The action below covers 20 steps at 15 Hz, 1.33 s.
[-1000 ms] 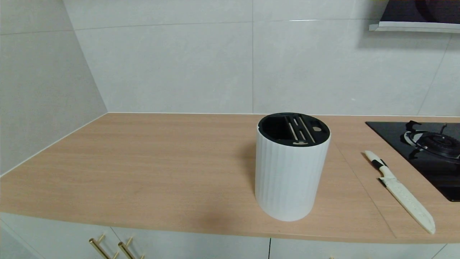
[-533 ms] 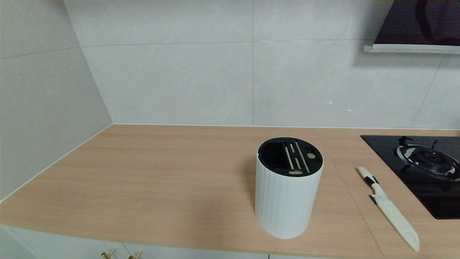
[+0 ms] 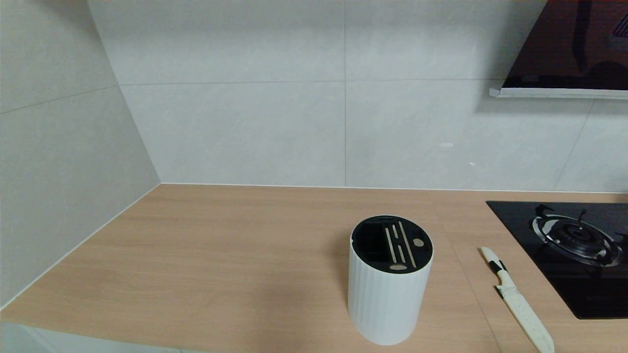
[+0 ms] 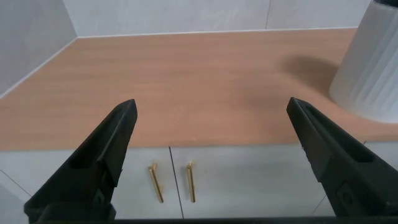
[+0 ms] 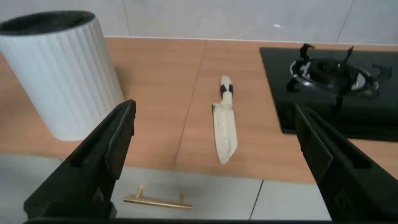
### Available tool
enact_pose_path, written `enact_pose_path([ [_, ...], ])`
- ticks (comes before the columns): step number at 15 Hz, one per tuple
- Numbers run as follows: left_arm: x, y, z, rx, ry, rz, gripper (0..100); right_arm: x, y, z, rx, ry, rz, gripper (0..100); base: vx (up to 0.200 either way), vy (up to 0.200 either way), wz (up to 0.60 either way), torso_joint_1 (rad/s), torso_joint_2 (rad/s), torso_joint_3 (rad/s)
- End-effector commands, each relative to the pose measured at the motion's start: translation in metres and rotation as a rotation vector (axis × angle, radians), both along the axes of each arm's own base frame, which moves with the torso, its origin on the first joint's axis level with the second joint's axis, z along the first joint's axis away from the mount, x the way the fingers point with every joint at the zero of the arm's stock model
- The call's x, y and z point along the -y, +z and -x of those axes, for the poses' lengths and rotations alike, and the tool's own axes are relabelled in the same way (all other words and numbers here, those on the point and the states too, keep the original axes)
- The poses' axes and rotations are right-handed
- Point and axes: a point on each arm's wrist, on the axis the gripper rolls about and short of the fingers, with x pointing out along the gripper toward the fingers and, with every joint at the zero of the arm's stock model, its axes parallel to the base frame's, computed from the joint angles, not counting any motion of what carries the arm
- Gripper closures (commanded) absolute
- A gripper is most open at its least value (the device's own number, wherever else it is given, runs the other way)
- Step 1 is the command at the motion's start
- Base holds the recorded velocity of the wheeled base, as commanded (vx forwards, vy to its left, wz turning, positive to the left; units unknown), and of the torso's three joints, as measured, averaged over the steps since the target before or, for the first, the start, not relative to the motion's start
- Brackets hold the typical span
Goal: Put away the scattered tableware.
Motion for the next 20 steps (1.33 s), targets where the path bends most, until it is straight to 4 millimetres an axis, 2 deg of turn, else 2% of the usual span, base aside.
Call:
enact_pose_path([
  [1,0.0,0.0,0.0,0.0,0.0,0.0,0,0.0,0.0001,-0.0001,0.0,0.001,0.0,0,0.0,0.0,0.0,0.041,-0.08,-0.056],
  [5,0.0,0.0,0.0,0.0,0.0,0.0,0,0.0,0.0,-0.0001,-0.002,0.001,0.0,0,0.0,0.0,0.0,0.0,0.0,0.0],
  [8,0.0,0.0,0.0,0.0,0.0,0.0,0,0.0,0.0,-0.0001,-0.002,0.001,0.0,0,0.0,0.0,-0.6,0.004,0.0,0.002],
  [20,0.0,0.0,0.0,0.0,0.0,0.0,0,0.0,0.0001,-0.0001,0.0,0.001,0.002,0,0.0,0.0,0.0,0.0,0.0,0.0],
])
